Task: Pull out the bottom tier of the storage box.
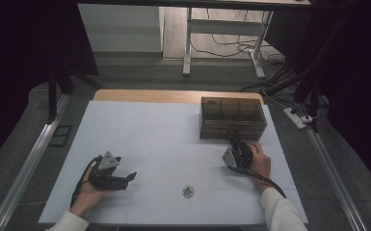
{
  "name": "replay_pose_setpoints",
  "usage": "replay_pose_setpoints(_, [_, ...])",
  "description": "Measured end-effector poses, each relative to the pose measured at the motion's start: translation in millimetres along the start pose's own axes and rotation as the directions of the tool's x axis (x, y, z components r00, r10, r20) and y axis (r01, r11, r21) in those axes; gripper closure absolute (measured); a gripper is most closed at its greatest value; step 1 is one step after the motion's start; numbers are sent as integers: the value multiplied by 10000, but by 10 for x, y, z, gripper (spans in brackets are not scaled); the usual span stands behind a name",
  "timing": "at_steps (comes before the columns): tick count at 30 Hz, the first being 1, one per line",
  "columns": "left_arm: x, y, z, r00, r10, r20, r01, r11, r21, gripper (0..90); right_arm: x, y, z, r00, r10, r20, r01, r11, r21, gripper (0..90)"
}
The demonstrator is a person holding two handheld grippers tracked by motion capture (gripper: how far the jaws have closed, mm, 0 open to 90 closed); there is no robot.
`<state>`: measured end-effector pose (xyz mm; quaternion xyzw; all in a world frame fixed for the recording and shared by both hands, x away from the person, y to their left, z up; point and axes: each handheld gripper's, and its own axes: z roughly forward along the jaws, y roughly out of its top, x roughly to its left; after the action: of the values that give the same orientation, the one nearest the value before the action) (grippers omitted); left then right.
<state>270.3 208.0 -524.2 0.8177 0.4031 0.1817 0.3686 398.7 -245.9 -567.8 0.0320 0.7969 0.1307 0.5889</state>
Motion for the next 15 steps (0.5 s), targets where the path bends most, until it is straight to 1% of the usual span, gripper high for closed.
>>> replay_pose_setpoints(5, [-2, 2, 4, 10000, -37, -7, 37, 10000, -35, 171, 2, -4, 6, 10000, -91, 20, 91, 10000, -28, 791])
replay_pose_setpoints(7, [-13, 6, 6, 10000, 50, 4, -50, 10000, -7, 170, 3, -5, 9, 9999, -147, 27, 147, 9999, -66, 792])
replay_pose_setpoints(9, [-16, 5, 7, 10000, 57, -4, -57, 10000, 6, 170, 9, 0, 6, 10000, -82, 23, 82, 10000, -3, 792])
replay_pose_setpoints(12, [-10, 5, 5, 10000, 19, -9, -19, 10000, -16, 170, 10, 2, 0, 9997, -241, 63, 240, 9997, 45, 797])
replay_pose_setpoints(13, [-11, 4, 4, 10000, 24, -14, -24, 10000, -13, 170, 13, 3, 3, 9996, -286, 83, 286, 9996, -35, 799])
replay_pose_setpoints(15, [-14, 3, 7, 10000, 53, -23, -53, 10000, 1, 171, 16, 3, 0, 9995, -294, 99, 295, 9996, -41, 801])
